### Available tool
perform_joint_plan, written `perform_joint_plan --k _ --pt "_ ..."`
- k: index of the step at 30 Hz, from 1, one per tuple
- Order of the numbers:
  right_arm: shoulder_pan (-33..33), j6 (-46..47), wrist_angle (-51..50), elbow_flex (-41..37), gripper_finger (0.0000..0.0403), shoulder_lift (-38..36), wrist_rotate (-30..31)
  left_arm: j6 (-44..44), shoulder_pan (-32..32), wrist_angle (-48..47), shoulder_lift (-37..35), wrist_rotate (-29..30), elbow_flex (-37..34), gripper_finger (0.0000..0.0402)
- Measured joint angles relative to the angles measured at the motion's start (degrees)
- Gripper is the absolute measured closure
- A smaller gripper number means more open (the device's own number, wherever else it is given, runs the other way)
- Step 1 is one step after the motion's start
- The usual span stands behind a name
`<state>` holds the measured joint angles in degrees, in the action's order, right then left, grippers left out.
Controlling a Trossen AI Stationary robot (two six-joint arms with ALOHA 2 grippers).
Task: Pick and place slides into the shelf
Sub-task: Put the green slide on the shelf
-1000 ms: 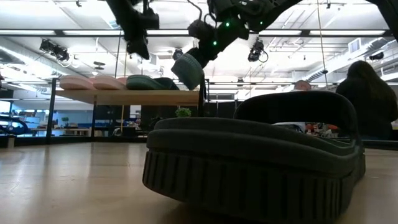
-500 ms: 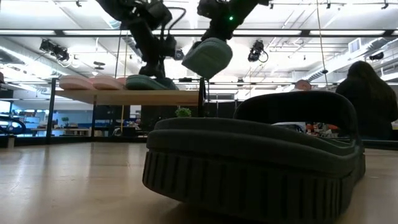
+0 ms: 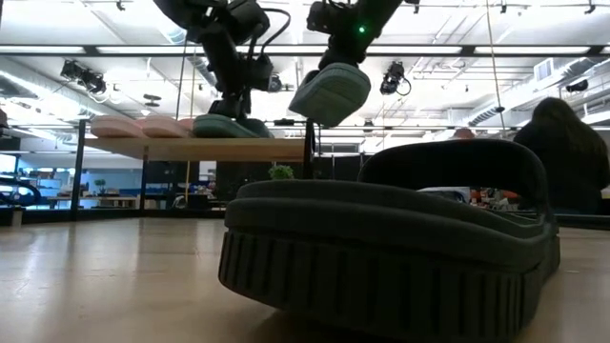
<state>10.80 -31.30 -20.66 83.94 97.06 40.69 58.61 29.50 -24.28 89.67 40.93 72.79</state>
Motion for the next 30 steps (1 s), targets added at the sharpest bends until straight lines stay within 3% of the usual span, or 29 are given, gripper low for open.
perform_joint_plan --k 7,15,24,30 --pt "0.6 0.7 -0.2 0.0 0.0391 0.0 0.0 -2.5 -3.3 -1.9 0.0 1.8 0.0 0.0229" --pt "0.7 0.9 -0.6 0.0 0.0390 0.0 -0.3 -2.8 -7.5 -2.9 0.0 12.3 0.0 0.0226" --pt "0.7 1.1 -0.6 0.0 0.0390 0.0 -0.5 -7.0 -8.1 -6.5 0.0 11.6 0.0 0.0228" --pt "0.7 1.1 -0.8 0.0 0.0391 0.0 -0.5 -9.5 -4.0 -5.9 0.0 2.0 0.0 0.0229"
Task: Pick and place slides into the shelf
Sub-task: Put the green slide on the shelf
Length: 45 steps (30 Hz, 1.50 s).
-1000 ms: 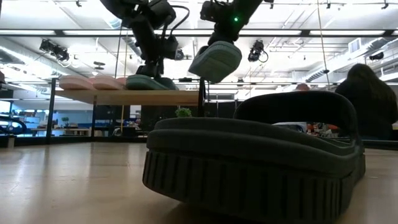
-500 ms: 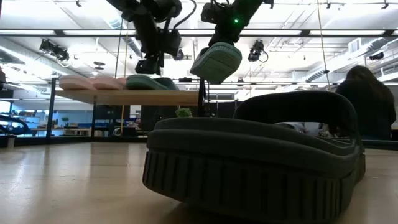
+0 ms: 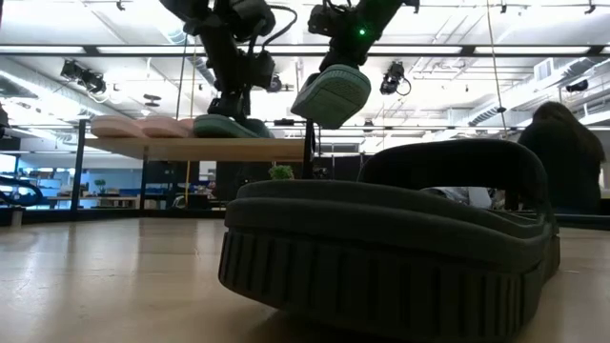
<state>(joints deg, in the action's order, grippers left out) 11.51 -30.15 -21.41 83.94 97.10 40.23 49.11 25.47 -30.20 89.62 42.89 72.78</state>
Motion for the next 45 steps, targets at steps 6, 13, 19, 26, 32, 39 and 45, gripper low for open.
perform_joint_plan --k 6,13,19,26,32,39,45 --pt "0.0 0.0 0.0 0.0 0.0391 0.0 0.0 1.3 4.1 3.7 0.0 -0.8 0.0 0.0230" --pt "0.0 0.0 0.0 0.0 0.0389 0.0 0.0 -2.0 6.7 3.6 0.0 -9.2 0.0 0.0230" --pt "0.0 0.0 0.0 0.0 0.0391 0.0 0.0 -3.4 8.4 4.4 1.0 -9.6 0.0 0.0230" --pt "0.0 0.4 -0.1 0.0 0.0390 0.0 -0.4 -3.4 10.2 7.4 5.1 -9.7 0.0 0.0241" --pt "0.0 0.6 -0.2 0.0 0.0391 0.0 -1.6 -3.4 9.8 8.8 6.2 -5.2 0.2 0.0359" --pt "0.0 2.9 1.1 0.0 0.0391 0.0 -4.9 -2.2 8.6 7.5 4.3 1.7 -0.1 0.0379" --pt "0.6 7.6 10.7 0.0 0.0391 0.1 -10.8 -1.8 8.7 4.3 4.2 3.5 -0.1 0.0387"
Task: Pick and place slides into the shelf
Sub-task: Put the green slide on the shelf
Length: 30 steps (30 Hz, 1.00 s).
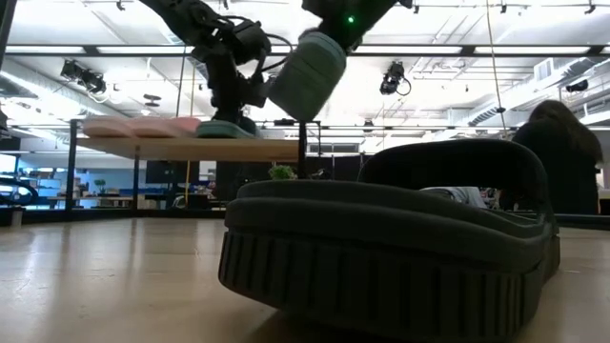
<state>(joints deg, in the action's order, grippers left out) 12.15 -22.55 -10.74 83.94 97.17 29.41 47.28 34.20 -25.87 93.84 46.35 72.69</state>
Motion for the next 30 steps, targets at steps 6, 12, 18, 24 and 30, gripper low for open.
perform_joint_plan --k 6,12,18,24,30 --pt "1.7 3.4 7.3 0.0 0.0391 0.4 -3.5 -0.5 0.5 -1.1 -0.2 0.2 0.1 0.0389" --pt "4.2 4.6 11.6 0.0 0.0391 5.2 -6.9 -0.7 2.3 -1.3 -0.1 0.3 0.1 0.0388" --pt "4.9 2.8 18.3 0.0 0.0391 7.6 -7.5 -2.2 2.8 -1.1 -0.1 0.8 0.1 0.0385" --pt "5.1 3.1 23.2 0.0 0.0391 7.7 -7.3 -2.5 2.9 -1.1 -0.2 0.7 0.1 0.0386" --pt "5.8 4.8 22.0 0.0 0.0391 7.7 -8.2 -3.5 2.7 -2.4 -0.2 1.0 0.2 0.0360"
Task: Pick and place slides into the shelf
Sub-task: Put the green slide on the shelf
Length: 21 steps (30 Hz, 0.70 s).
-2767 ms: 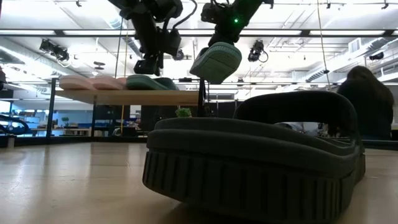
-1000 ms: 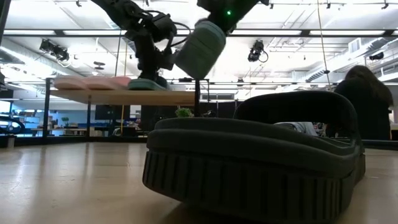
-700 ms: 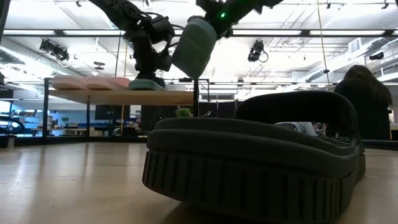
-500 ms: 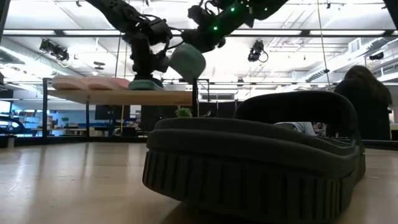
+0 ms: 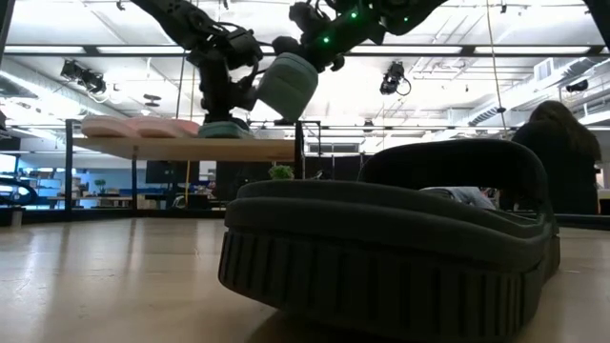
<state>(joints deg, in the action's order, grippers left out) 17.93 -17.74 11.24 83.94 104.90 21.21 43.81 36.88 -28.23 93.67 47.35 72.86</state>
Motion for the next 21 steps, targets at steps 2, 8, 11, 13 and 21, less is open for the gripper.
perform_joint_plan --k 2,8,11,13,21 --pt "0.0 0.0 -0.6 0.0 0.0391 0.0 0.3 -0.3 0.0 -1.1 0.0 0.0 0.1 0.0367" --pt "0.3 -0.4 -0.8 0.0 0.0391 0.0 2.3 -1.9 -0.3 -3.5 0.0 -0.2 0.2 0.0389" --pt "0.8 -1.2 -0.9 0.0 0.0391 0.0 2.6 -0.8 -0.8 -2.7 -0.1 0.0 0.1 0.0389" --pt "0.9 -2.5 -1.0 0.0 0.0391 0.0 3.5 0.7 -0.9 -2.4 -0.5 -0.1 0.0 0.0389" --pt "1.9 -6.3 -0.9 0.1 0.0391 -1.4 5.8 3.8 -2.0 -4.9 -5.8 -1.7 -0.2 0.0389"
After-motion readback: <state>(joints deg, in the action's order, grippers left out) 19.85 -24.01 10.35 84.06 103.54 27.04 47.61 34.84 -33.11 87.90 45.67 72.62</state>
